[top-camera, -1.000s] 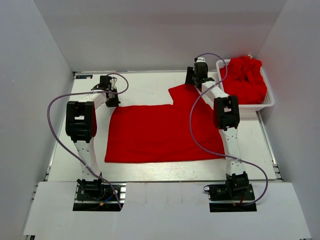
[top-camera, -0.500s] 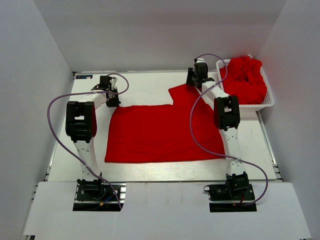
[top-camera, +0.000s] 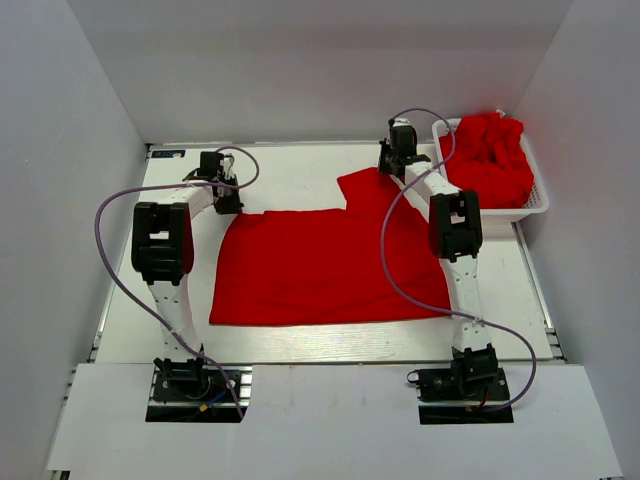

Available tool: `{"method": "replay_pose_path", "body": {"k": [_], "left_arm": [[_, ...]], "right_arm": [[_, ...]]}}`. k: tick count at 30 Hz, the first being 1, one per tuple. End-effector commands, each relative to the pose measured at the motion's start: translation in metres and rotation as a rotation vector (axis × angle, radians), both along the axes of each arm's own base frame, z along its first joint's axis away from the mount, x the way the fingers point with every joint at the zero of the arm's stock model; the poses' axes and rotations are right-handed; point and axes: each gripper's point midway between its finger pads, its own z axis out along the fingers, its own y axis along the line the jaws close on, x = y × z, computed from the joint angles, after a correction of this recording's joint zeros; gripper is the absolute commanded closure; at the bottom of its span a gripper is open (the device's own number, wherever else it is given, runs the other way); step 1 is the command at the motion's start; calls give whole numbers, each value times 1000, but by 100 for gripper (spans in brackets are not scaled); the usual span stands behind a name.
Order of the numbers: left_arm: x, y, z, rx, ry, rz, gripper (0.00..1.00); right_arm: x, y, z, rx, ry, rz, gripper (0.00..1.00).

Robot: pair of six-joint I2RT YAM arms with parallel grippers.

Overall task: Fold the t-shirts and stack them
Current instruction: Grap the side of the flattened tshirt furthest away from the robot with both arms

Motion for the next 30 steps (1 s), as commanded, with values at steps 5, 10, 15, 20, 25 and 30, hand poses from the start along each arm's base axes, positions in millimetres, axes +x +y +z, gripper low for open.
{"method": "replay_pose_path", "body": {"k": [5,10,15,20,25,30], "left_arm": [[11,-9,22,-34,-66,-36,100],[3,-6,45,-6,-91,-9,100],[-15,-8,52,-5,-110,-3,100],[-27,-10,63,-26,-120,5,100],[-40,-5,69,-13,-133,27,100],[-52,-4,78,-16,-160,27,100]], "right_arm": [[-13,-2,124,41,-203,20,100],[-52,-4,131,56,-217,57,100],[-107,-24,155,86,-261,-1,100],[-166,-35,142,81,-195,-7,100],[-210,-50,155,104,-212,-44,100],[-247,-58,155,116,-186,-57,100]]}}
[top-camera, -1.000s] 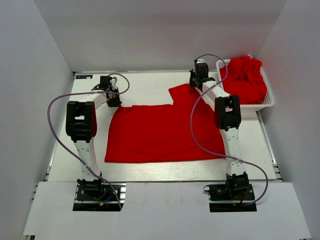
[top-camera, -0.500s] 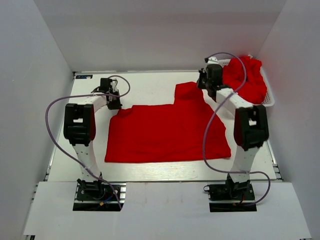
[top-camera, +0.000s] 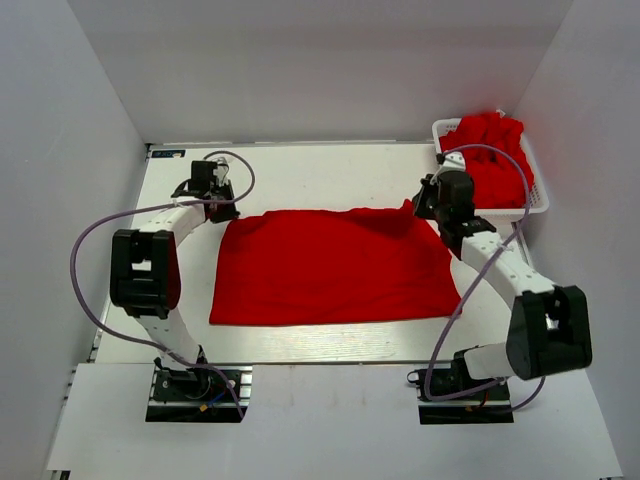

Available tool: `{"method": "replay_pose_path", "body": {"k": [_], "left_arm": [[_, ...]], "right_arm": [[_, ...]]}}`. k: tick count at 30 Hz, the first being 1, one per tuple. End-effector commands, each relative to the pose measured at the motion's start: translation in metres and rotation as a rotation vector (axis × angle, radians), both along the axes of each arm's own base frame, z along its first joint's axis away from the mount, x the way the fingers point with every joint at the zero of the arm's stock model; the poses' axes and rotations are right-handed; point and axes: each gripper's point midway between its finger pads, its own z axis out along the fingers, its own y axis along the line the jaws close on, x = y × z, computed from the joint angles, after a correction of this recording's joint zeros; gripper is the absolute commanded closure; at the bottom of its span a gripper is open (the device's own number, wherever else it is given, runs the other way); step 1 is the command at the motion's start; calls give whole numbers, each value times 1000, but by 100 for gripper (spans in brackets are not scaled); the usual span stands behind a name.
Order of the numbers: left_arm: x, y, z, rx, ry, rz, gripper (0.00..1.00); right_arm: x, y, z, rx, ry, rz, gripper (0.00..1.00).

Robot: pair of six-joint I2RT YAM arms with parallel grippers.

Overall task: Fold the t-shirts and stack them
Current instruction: Grap the side of the flattened tshirt furthest away from the robot with both arms, then fold the other side of the tshirt into a rectangle

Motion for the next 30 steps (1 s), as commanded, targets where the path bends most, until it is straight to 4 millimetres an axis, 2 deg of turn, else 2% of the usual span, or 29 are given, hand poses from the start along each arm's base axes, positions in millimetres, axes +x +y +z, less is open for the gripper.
{"method": "replay_pose_path", "body": {"k": [1,3,4,6,8,10,11,15,17,19,21,22,23,30], "left_arm": [[-4,2,26,0,-71,25,100],[-6,4,33,5,-90,31,100],[-13,4,24,7,-66,31,100],[-16,6,31,4,-80,46,100],[-22,6,25,5,-72,47,100],[-24,9,33,12,-91,67,100],[-26,12,29,20,-83,74,100],[-29,20,38,46,-102,112,100],[-32,20,38,46,-102,112,100],[-36,20,47,38,-118,119,100],[-44,21,43,30,-106,142,100],[-46,23,48,37,-114,150,100],[-55,26,40,45,-86,172,100],[-69,34,41,60,-91,221,100]], "right_arm": [[-15,-6,17,20,-31,-29,100],[-29,-12,19,15,-31,-39,100],[-34,-16,13,6,-15,-54,100],[-44,-21,22,1,-33,-65,100],[-55,-24,21,-12,-13,-67,100],[-61,-26,24,-14,-13,-67,100],[-67,-27,22,-19,7,-60,100],[-81,-34,15,-34,42,-79,100],[-86,-38,17,-42,38,-101,100],[-93,-44,15,-52,51,-116,100],[-98,-49,15,-67,63,-135,100],[-100,-50,20,-62,52,-141,100],[-104,-51,19,-68,63,-143,100],[-116,-55,17,-81,98,-141,100]]}}
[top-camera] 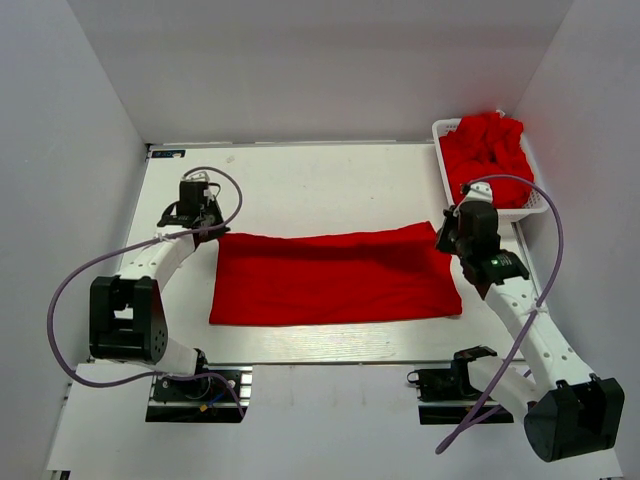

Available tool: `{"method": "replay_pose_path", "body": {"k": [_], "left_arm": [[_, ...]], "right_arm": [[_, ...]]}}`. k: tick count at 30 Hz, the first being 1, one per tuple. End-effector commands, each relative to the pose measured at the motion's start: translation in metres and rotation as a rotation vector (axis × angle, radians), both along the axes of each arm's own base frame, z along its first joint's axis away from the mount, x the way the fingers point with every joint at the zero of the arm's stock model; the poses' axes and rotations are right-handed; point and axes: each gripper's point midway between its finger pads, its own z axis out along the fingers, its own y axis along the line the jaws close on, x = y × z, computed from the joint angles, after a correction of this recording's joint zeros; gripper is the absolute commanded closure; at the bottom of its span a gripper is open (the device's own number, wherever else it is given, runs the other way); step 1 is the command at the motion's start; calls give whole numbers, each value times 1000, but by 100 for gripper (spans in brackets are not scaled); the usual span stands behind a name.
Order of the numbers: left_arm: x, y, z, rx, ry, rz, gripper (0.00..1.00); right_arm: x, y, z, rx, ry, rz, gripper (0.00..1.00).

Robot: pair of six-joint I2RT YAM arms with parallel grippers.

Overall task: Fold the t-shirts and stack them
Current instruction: Fold the other side of the tshirt into a rectangle

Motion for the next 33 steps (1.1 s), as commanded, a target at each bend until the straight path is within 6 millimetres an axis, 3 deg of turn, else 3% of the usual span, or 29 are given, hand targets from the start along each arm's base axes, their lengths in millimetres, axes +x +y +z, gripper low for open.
{"method": "replay_pose_path", "body": {"k": [1,3,11,14,15,16,24,27,28,30,31,33], "left_arm": [[-3,6,13,9,-32,48,100],[-5,7,11,16,-23,54,100],[-20,6,-5,1,24,62,100],[-30,8,-13,3,41,77,100],[-27,8,-8,1,20,77,100],[-34,9,-16,4,43,77,100],[-47,12,-29,2,79,114,100],[-59,18,-37,20,146,162,71],[-64,21,-39,30,163,181,53],[-65,28,-33,45,174,243,30],[-74,32,-29,57,186,269,3],[-70,39,-12,63,153,339,0]], "right_arm": [[-10,-7,0,-20,30,-21,100],[-13,-3,0,-4,39,-5,100],[-45,1,-27,51,178,2,100],[-59,14,-43,108,243,38,100],[-64,13,-53,109,273,33,100],[-67,12,-57,111,287,24,100],[-92,1,-87,123,399,-86,100],[-107,9,-102,183,471,-87,100],[-112,10,-108,185,494,-90,85],[-119,12,-110,197,524,-81,70],[-119,12,-107,195,519,-80,50],[-117,12,-100,181,508,-56,33]]}}
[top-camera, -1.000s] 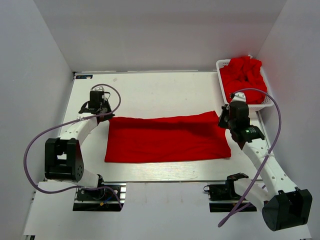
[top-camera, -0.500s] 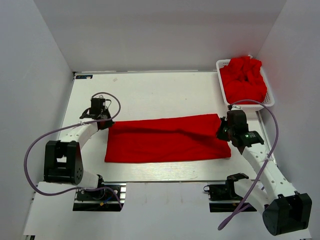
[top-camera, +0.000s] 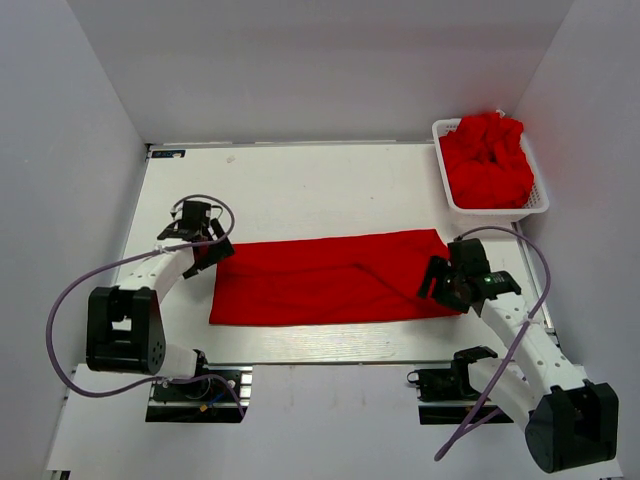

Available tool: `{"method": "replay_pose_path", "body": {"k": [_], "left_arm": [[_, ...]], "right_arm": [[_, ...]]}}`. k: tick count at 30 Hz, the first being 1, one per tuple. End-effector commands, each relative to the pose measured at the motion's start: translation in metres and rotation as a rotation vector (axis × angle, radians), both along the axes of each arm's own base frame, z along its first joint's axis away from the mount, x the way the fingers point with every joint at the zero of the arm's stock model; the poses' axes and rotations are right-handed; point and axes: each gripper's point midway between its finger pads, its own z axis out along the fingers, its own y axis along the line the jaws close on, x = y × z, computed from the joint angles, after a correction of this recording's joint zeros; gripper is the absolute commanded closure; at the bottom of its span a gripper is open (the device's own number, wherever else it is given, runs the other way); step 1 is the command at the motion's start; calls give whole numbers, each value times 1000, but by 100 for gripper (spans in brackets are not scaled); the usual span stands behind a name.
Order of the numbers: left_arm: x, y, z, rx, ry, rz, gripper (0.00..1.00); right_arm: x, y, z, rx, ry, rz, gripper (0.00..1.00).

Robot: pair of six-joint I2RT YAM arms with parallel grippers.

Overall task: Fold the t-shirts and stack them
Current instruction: Fold the other side of the tshirt into a rectangle

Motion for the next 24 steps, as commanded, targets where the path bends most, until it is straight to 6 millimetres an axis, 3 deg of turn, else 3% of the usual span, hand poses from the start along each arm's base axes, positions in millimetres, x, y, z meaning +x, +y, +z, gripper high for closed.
{"method": "replay_pose_path", "body": {"k": [1,3,6,10,13,16,17,18,24], "left_arm": [[3,16,44,48,-82,123,0],[8,16,56,43,-120,124,0],[29,1,72,-11,-209,35,0],[56,-41,73,-161,-275,-181,0],[60,-62,55,-227,-238,-263,0],[61,-71,44,-232,-203,-297,0],[60,-71,37,-233,-181,-295,0],[62,-73,38,-243,-191,-303,0],[49,-89,9,-269,-122,-355,0]], "right_arm": [[7,6,20,33,-46,23,21],[13,17,29,66,-75,102,16],[44,40,49,139,-205,218,14],[73,59,61,183,-277,304,13],[88,69,55,198,-269,351,18],[109,72,48,180,-270,357,22],[111,70,37,163,-236,354,22],[117,70,40,159,-245,351,22],[113,56,12,100,-155,291,23]]}}
